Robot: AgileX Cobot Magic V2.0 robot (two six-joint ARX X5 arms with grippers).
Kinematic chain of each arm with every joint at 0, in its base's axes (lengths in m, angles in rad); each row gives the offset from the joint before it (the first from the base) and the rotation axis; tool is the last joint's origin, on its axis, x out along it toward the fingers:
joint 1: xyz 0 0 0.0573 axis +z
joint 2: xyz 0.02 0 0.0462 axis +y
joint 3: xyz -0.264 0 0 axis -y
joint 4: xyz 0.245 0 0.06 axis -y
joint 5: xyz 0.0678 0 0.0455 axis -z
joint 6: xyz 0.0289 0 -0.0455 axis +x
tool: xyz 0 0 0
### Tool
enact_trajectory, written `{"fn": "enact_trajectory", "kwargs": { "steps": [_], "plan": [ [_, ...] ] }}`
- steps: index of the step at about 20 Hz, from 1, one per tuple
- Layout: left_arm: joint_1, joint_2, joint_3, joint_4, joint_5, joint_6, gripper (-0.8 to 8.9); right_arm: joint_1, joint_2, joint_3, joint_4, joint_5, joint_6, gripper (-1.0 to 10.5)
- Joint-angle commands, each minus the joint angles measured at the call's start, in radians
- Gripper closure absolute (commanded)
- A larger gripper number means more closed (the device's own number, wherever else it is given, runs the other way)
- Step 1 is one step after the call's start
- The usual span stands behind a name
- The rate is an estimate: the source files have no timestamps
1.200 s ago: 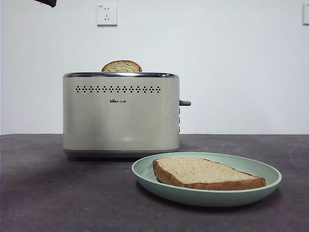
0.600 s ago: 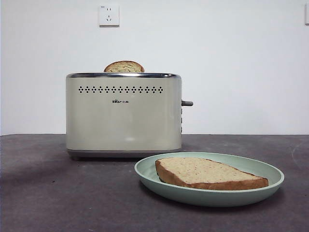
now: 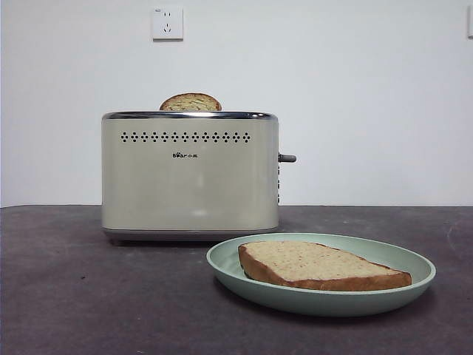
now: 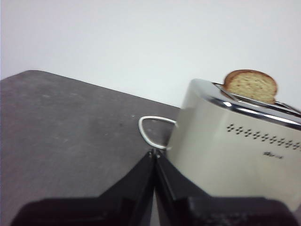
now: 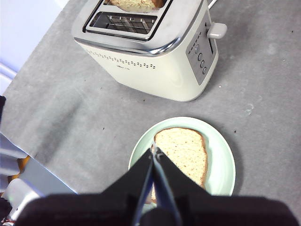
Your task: Take the bread from the toaster,put the bread on the plate,put the plate on the table
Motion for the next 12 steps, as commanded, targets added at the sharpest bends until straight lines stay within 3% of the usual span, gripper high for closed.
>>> {"fn": "enact_trajectory", "kwargs": {
  "steps": [1, 5, 8, 12],
  "plan": [
    [0.013, -0.004, -0.013, -0.017, -0.004, 0.0, 8.17, 0.002, 0.001, -0.001, 0.007, 0.003, 0.006, 9.5],
    [0.015, -0.004, -0.013, -0.182, -0.004, 0.053, 8.17, 0.002, 0.001, -0.001, 0.007, 0.003, 0.006, 9.5],
    [0.014, -0.004, -0.013, -0.192, 0.07, 0.114, 8.17, 0.002, 0.001, -0.001, 0.007, 0.003, 0.006, 9.5],
    [0.014, -0.004, -0.013, -0.185, 0.061, 0.111, 8.17, 0.002, 0.001, -0.001, 0.007, 0.003, 0.006, 9.5]
  ]
}}
